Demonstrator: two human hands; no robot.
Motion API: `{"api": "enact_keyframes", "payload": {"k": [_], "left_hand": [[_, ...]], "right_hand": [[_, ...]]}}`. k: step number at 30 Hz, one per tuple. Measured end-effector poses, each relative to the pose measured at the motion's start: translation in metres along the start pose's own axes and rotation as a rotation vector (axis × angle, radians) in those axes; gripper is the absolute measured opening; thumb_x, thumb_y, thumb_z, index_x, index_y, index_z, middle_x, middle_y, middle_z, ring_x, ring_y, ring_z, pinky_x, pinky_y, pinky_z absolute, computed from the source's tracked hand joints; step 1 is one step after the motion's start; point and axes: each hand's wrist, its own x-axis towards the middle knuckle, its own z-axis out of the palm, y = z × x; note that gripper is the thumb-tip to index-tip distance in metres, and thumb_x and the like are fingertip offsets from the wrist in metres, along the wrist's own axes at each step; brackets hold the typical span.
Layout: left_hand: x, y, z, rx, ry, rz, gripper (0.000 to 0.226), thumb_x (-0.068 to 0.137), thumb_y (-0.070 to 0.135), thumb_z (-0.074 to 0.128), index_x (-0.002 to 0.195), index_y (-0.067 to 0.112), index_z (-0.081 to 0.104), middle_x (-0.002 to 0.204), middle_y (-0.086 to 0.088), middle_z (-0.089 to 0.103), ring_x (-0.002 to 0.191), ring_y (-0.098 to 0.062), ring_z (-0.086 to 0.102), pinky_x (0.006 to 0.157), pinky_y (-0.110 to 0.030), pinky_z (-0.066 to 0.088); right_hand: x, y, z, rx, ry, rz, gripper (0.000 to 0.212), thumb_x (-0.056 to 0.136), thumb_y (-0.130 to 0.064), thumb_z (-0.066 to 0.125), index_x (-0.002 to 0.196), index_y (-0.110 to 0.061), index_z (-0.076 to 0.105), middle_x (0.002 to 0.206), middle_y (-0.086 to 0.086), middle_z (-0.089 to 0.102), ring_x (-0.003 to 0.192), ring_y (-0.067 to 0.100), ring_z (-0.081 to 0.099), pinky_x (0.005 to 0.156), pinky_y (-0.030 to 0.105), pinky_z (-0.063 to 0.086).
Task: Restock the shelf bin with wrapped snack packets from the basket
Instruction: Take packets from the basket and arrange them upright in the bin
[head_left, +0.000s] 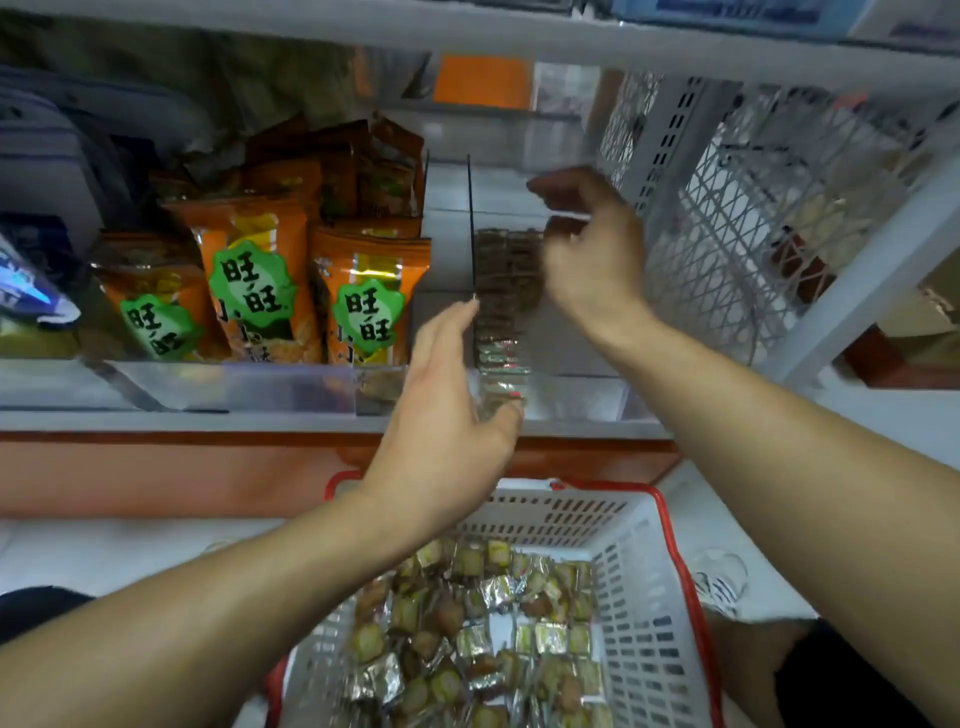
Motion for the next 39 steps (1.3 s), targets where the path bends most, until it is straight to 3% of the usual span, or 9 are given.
{"api": "enact_keyframes", "payload": {"k": [3,6,10,13,18,25,32,36,39], "left_hand": [[-0.024,-0.015,0.003,-0.014,0.066,0.036,0.042,0.085,0.021,0.061,0.121,0.037,0.045,0.118,0.017,0.049,0.101,0.002,0.053,0.088,-0.011,0.042],[-0.041,-0.056,0.021,0.009,-0.027,-0.102,0.029,0.086,0.010,0.060,0.101,0.031,0.048,0.096,0.010,0.059,0.080,-0.005,0.057,0.069,-0.020,0.045],[-0.074,-0.139,0.040,0.363,-0.632,-0.320,0.017,0.088,0.012,0.064,0.095,0.023,0.054,0.103,-0.004,0.064,0.094,-0.024,0.063,0.078,-0.035,0.050],[-0.114,-0.196,0.039,0.761,-1.085,-0.207,0.045,0.092,0.028,0.065,0.136,0.031,0.053,0.140,-0.001,0.051,0.129,-0.025,0.054,0.101,-0.035,0.049],[-0.143,-0.231,0.069,0.880,-1.243,-0.041,0.070,0.093,0.026,0.063,0.156,0.033,0.032,0.162,-0.002,0.030,0.147,-0.026,0.031,0.118,-0.043,0.035],[-0.170,-0.248,0.138,1.040,-1.301,-0.010,0.068,0.105,0.036,0.048,0.162,0.039,0.011,0.167,-0.013,0.016,0.151,-0.038,0.019,0.116,-0.059,0.029],[-0.179,-0.271,0.157,1.128,-1.256,0.178,0.083,0.107,0.026,0.050,0.161,0.037,-0.012,0.168,-0.024,0.005,0.151,-0.042,0.021,0.121,-0.052,0.021],[-0.184,-0.280,0.163,1.147,-1.197,0.159,0.072,0.102,0.019,0.055,0.160,0.019,0.012,0.151,-0.025,0.034,0.135,-0.039,0.041,0.118,-0.051,0.032],[-0.180,-0.285,0.166,1.099,-1.187,0.097,0.062,0.101,0.011,0.051,0.157,0.011,0.024,0.150,-0.020,0.036,0.131,-0.036,0.045,0.117,-0.049,0.034]], "right_hand": [[-0.072,-0.022,-0.015,0.214,0.105,-0.396,0.026,0.071,0.013,0.048,0.074,-0.009,0.062,0.075,0.003,0.061,0.072,0.015,0.057,0.068,0.024,0.045],[-0.163,0.006,-0.008,0.139,-0.193,-0.331,0.020,0.071,0.010,0.047,0.070,-0.006,0.059,0.071,0.006,0.057,0.069,0.022,0.051,0.065,0.030,0.041],[-0.266,0.090,0.004,-0.440,-1.136,0.325,0.023,0.089,-0.001,0.052,0.100,-0.021,0.057,0.110,0.006,0.064,0.105,0.029,0.059,0.084,0.039,0.050],[-0.329,0.135,-0.008,-0.665,-1.568,0.320,0.057,0.086,-0.006,0.065,0.138,-0.022,0.050,0.146,0.011,0.047,0.137,0.031,0.040,0.106,0.044,0.044],[-0.375,0.158,-0.007,-0.773,-1.724,0.059,0.096,0.084,-0.013,0.075,0.159,-0.026,0.015,0.157,0.014,0.027,0.142,0.035,0.029,0.100,0.053,0.045],[-0.398,0.170,0.007,-0.750,-1.652,-0.015,0.066,0.095,-0.020,0.062,0.150,-0.024,0.026,0.148,0.013,0.037,0.132,0.035,0.044,0.091,0.050,0.048],[-0.402,0.173,0.014,-0.821,-1.688,-0.011,0.062,0.095,-0.018,0.060,0.150,-0.026,0.033,0.142,0.014,0.039,0.129,0.037,0.044,0.094,0.050,0.047],[-0.405,0.173,0.014,-0.921,-1.671,0.209,0.064,0.089,-0.019,0.066,0.147,-0.024,0.039,0.144,0.016,0.039,0.126,0.039,0.048,0.097,0.049,0.047],[-0.405,0.176,0.011,-0.922,-1.680,0.253,0.060,0.087,-0.020,0.068,0.142,-0.020,0.042,0.144,0.017,0.039,0.120,0.035,0.052,0.093,0.045,0.047]]}}
